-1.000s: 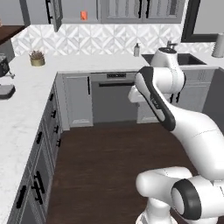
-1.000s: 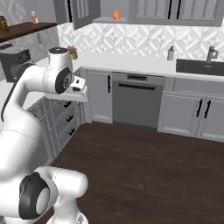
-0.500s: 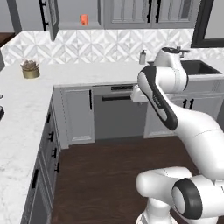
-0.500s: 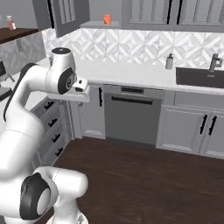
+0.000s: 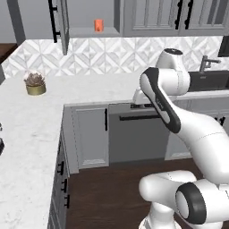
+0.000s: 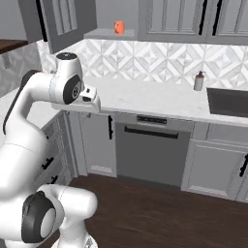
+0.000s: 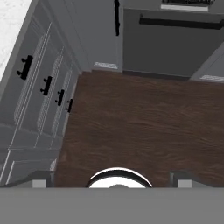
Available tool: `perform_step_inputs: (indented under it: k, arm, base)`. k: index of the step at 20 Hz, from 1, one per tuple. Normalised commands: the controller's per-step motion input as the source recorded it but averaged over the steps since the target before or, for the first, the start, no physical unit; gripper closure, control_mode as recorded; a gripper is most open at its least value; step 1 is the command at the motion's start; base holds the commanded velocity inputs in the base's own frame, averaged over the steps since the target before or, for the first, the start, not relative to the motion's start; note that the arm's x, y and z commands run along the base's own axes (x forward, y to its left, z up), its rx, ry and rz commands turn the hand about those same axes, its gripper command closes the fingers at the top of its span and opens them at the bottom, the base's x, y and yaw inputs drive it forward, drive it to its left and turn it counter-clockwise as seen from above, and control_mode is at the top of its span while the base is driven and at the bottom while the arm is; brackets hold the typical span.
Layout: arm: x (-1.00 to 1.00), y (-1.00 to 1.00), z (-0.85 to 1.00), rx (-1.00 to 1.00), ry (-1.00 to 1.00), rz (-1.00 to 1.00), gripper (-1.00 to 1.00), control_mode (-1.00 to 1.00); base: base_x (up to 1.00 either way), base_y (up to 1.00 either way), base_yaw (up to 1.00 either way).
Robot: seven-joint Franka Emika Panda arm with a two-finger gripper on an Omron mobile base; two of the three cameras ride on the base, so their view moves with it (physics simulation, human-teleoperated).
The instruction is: Gather all objects into one cabinet and sort the glasses and bowls to opposite sides.
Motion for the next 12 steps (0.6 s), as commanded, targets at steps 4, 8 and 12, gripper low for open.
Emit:
perform_step_inputs:
  k: [4, 8, 12]
  arm:
    - [0.0, 0.0, 0.0, 0.0, 0.0, 0.0, -1.0, 1.0]
    - [0.0, 0.0, 0.0, 0.0, 0.0, 0.0, -1.0, 1.0]
    - [0.0, 0.0, 0.0, 0.0, 0.0, 0.0, -1.0, 1.0]
  base:
    - [1.0, 0.21, 0.0]
    - [1.0, 0.21, 0.0]
    - [1.0, 0.2, 0.0]
